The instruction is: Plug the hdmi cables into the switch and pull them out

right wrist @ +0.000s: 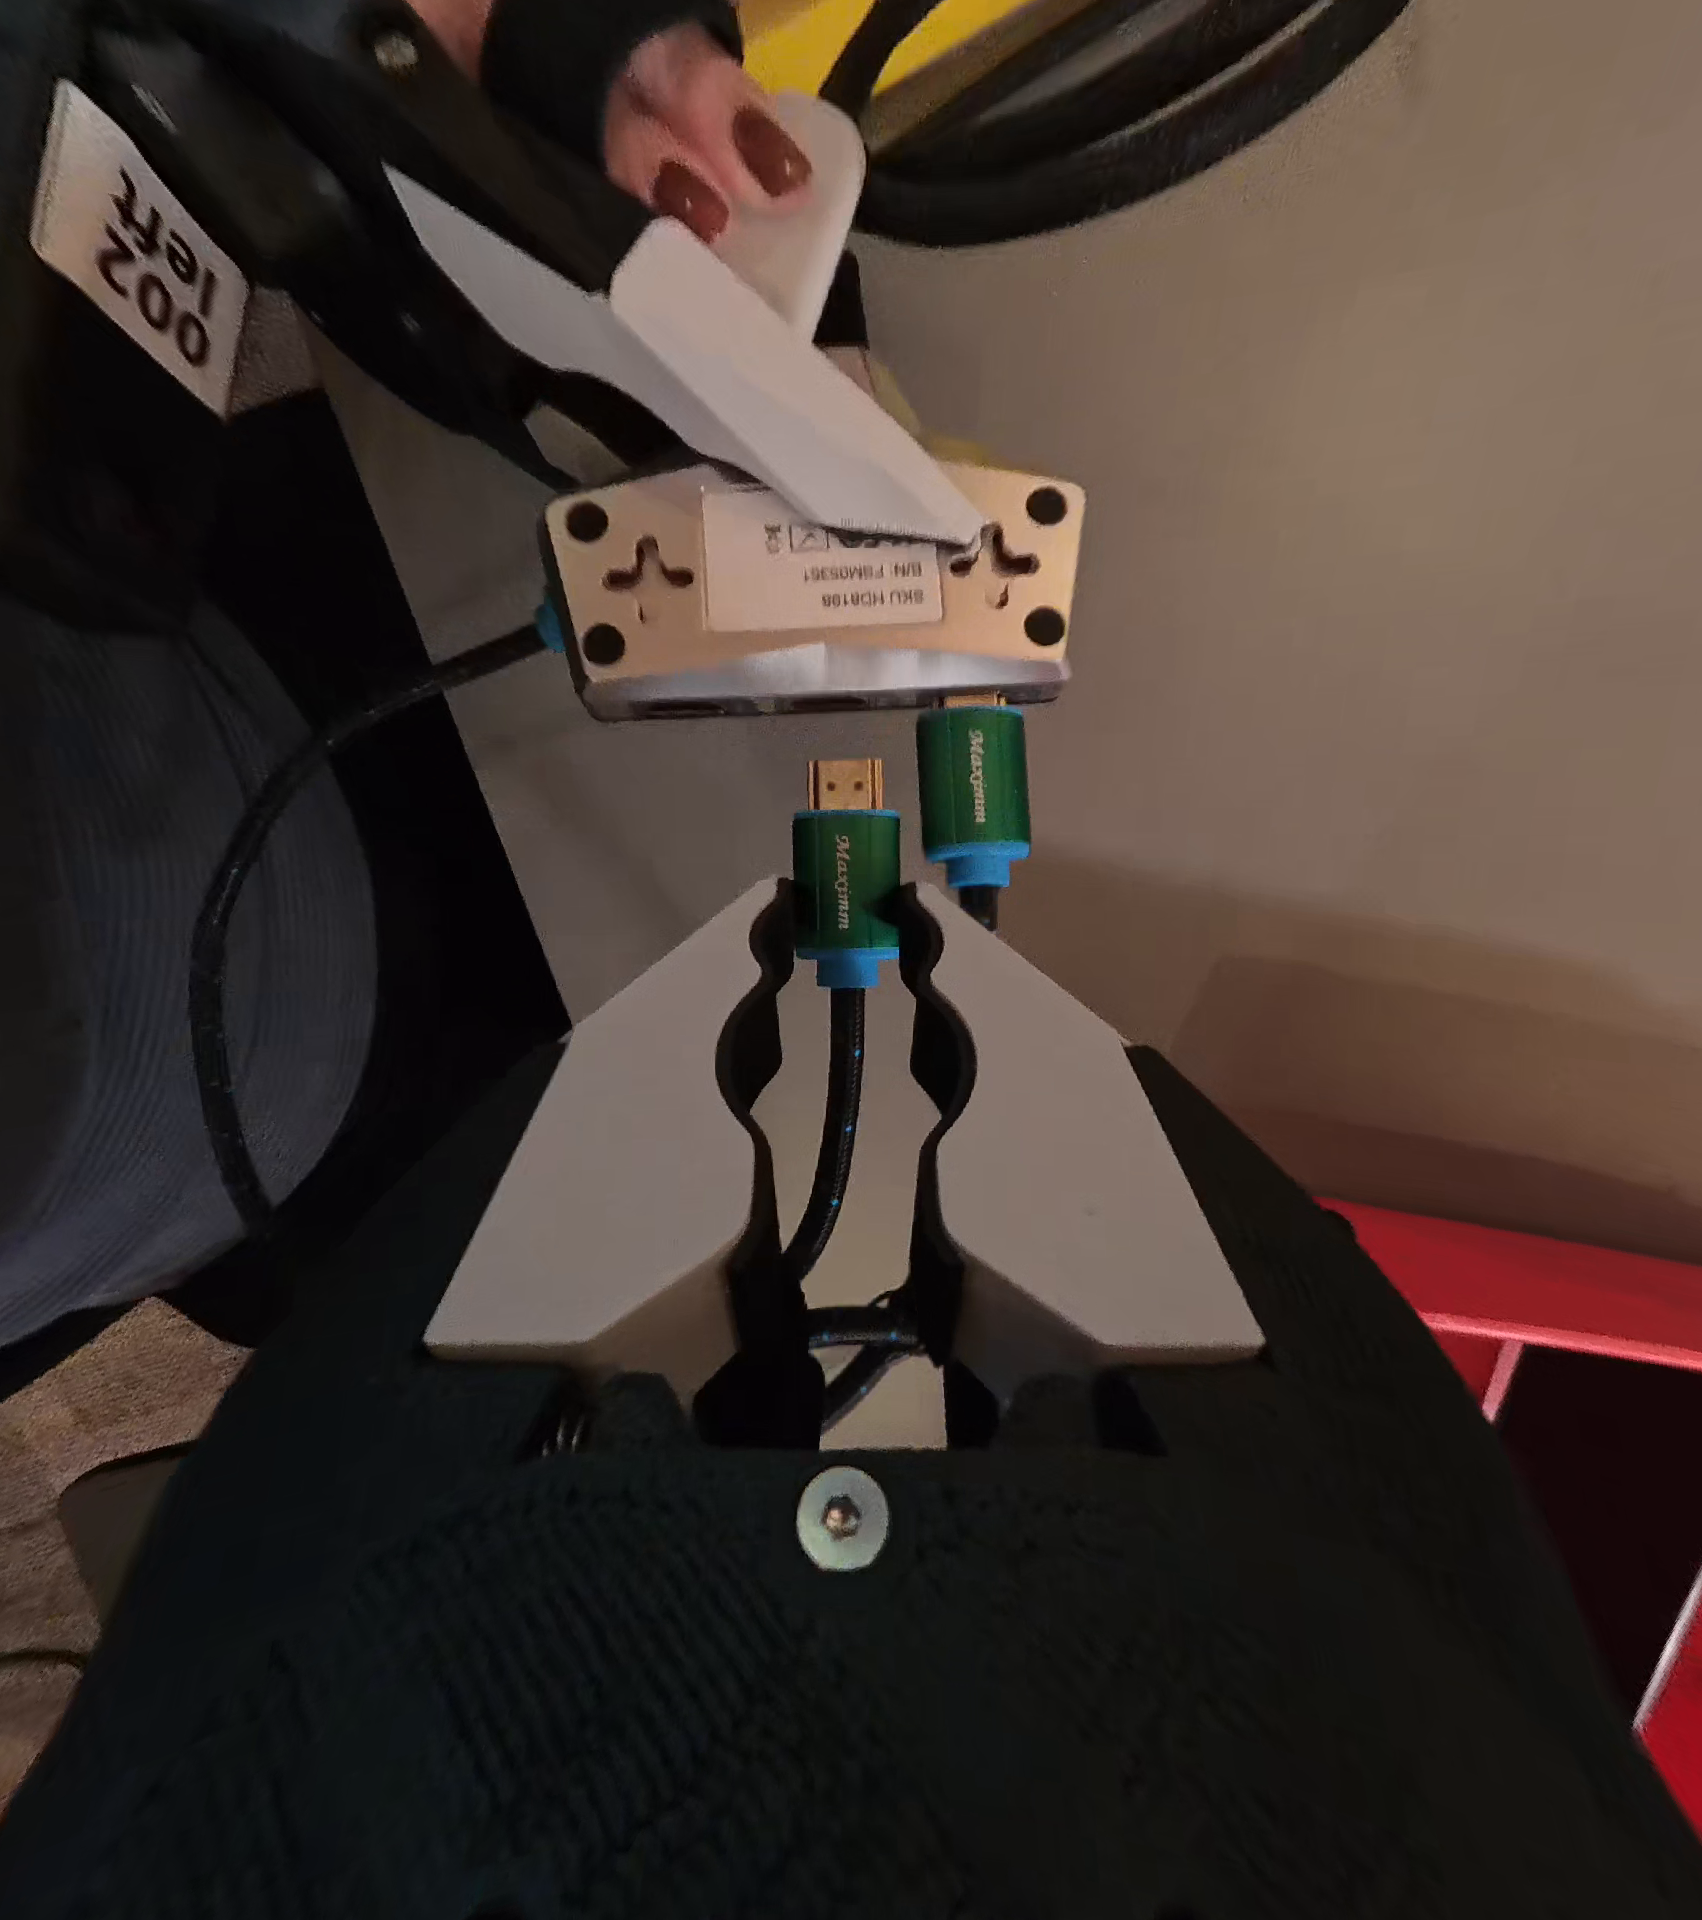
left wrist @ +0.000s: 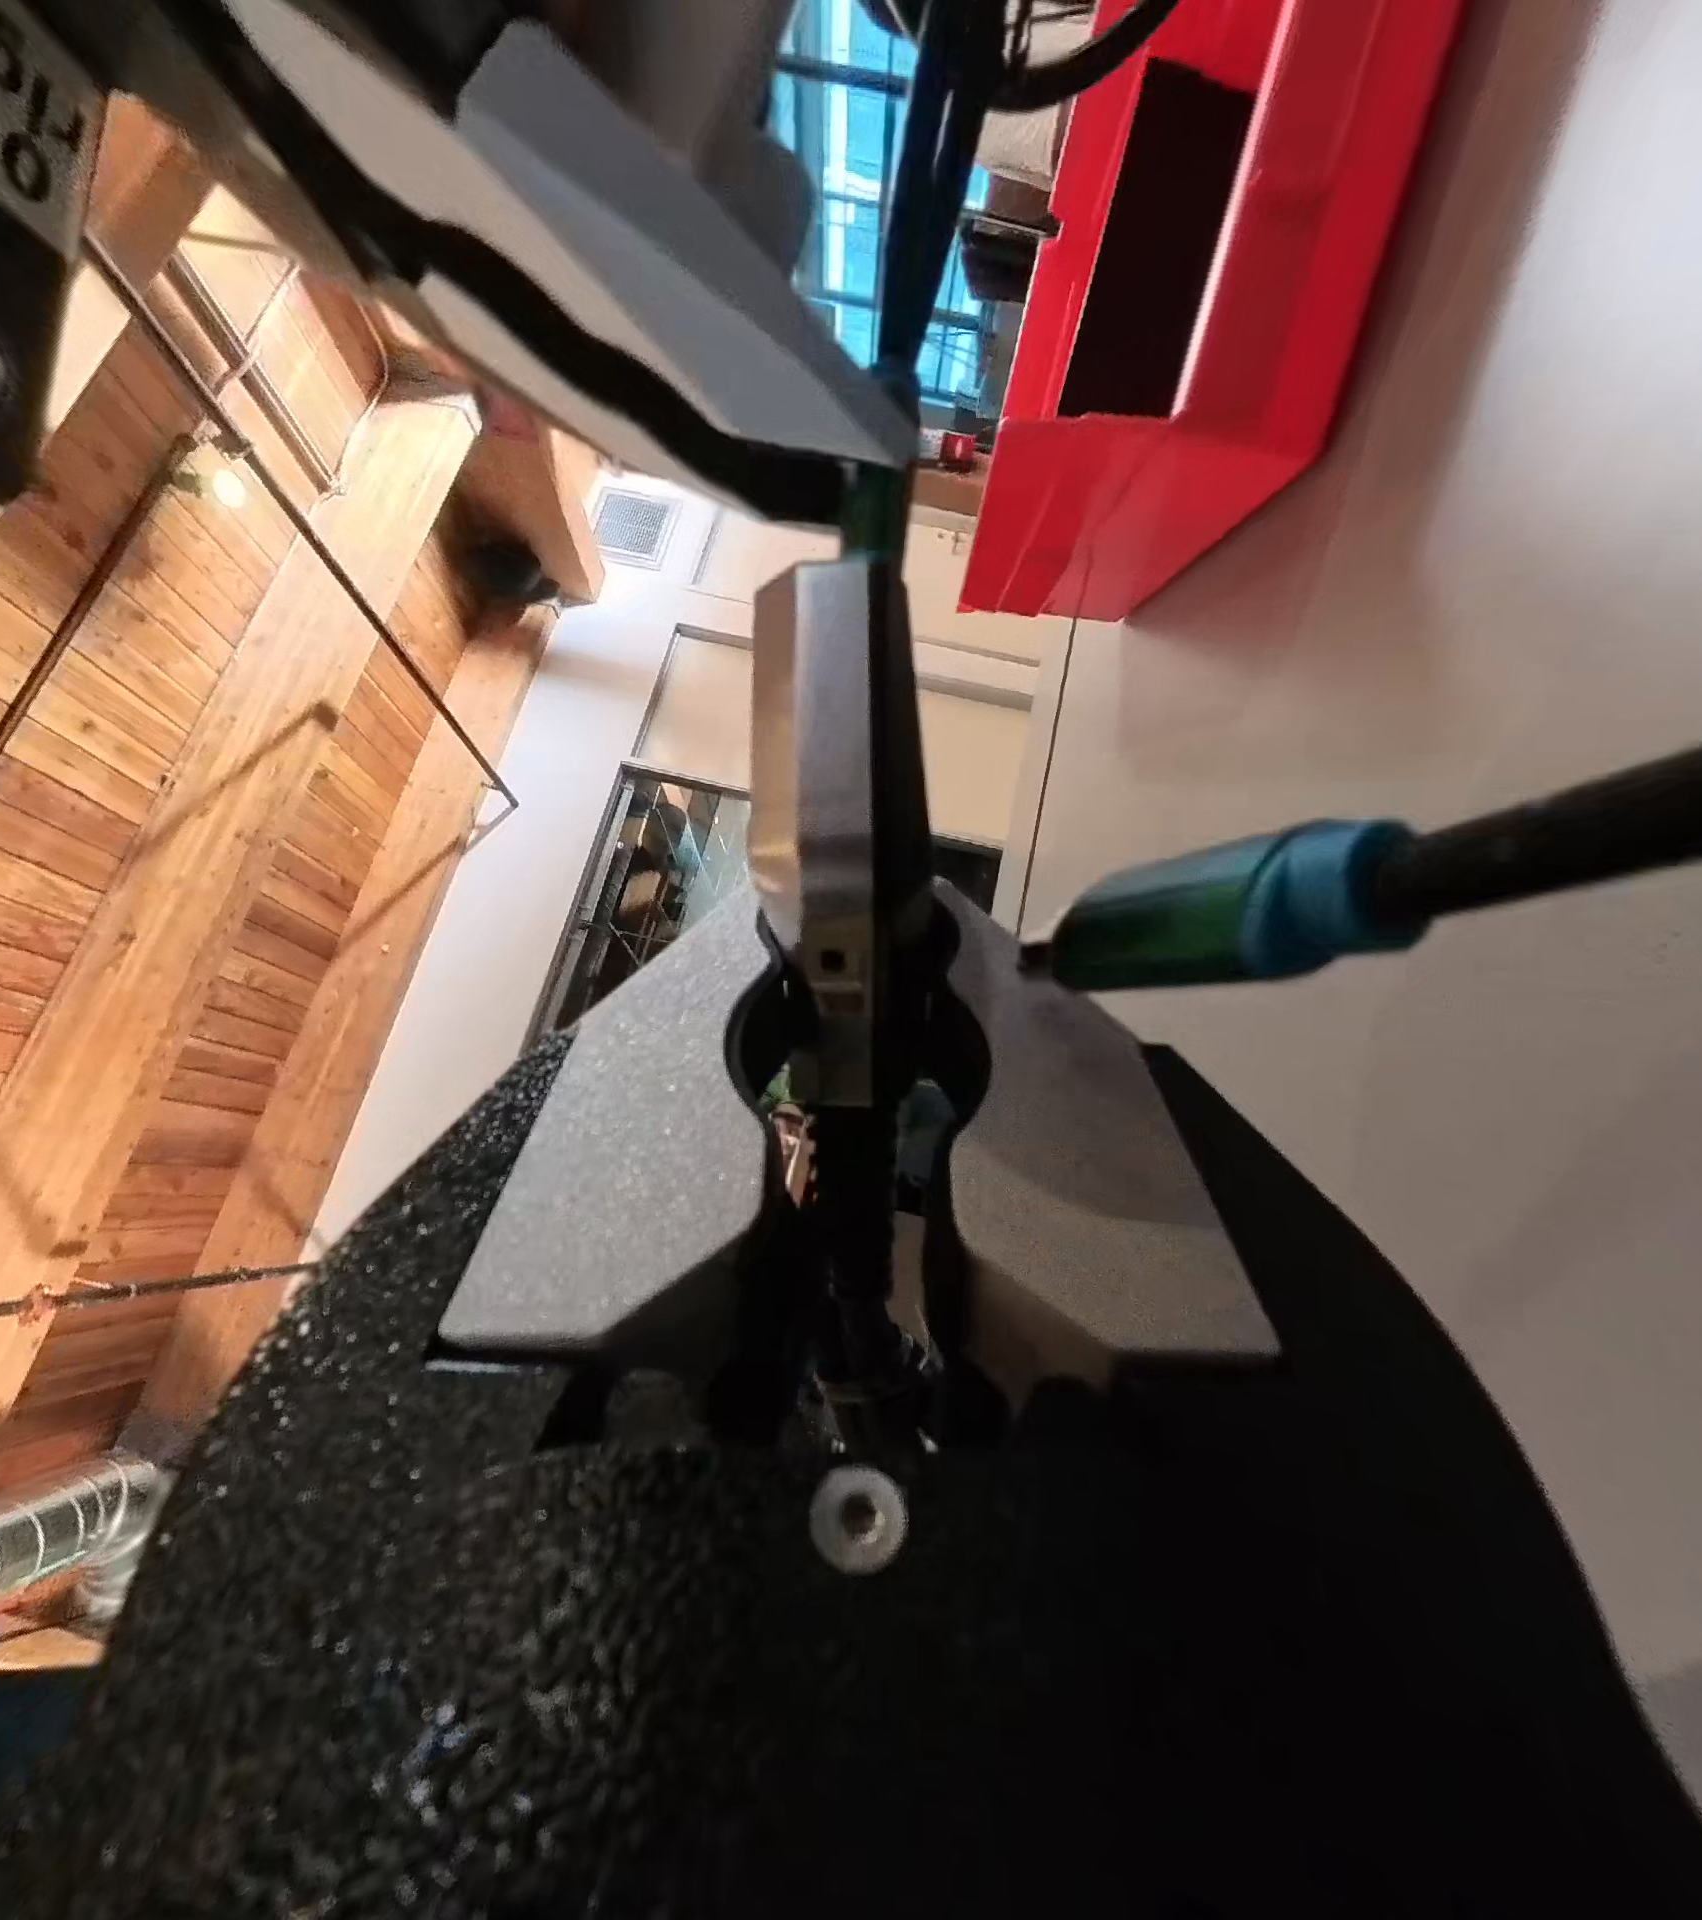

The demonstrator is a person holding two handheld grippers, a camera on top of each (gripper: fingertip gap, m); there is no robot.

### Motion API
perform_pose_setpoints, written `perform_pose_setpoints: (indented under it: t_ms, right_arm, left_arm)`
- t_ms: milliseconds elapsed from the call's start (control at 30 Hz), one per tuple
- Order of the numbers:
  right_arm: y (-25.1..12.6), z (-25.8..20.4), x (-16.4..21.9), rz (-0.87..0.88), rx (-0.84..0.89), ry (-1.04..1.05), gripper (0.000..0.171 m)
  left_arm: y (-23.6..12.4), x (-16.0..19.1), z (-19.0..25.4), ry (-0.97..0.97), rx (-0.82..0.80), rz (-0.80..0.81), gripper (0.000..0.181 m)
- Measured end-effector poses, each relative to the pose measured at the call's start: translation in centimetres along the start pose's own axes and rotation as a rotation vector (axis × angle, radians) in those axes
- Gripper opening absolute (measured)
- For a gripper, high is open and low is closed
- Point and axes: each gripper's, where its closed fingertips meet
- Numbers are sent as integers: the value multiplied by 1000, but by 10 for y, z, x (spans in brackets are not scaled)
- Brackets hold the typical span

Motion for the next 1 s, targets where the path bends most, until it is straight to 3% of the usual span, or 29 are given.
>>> perform_pose_setpoints:
  t_ms: [1000]
  right_arm:
    - [4,-12,-5,8,-93,22,19]
  left_arm:
    - [-1,-8,2,31,5,35,19]
Point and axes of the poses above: each gripper's, where its closed fingertips meet, y out along the fingers, x out of its underside, z = x × y across the jaws, and after that the axes turned 6 degrees about -z, right-handed
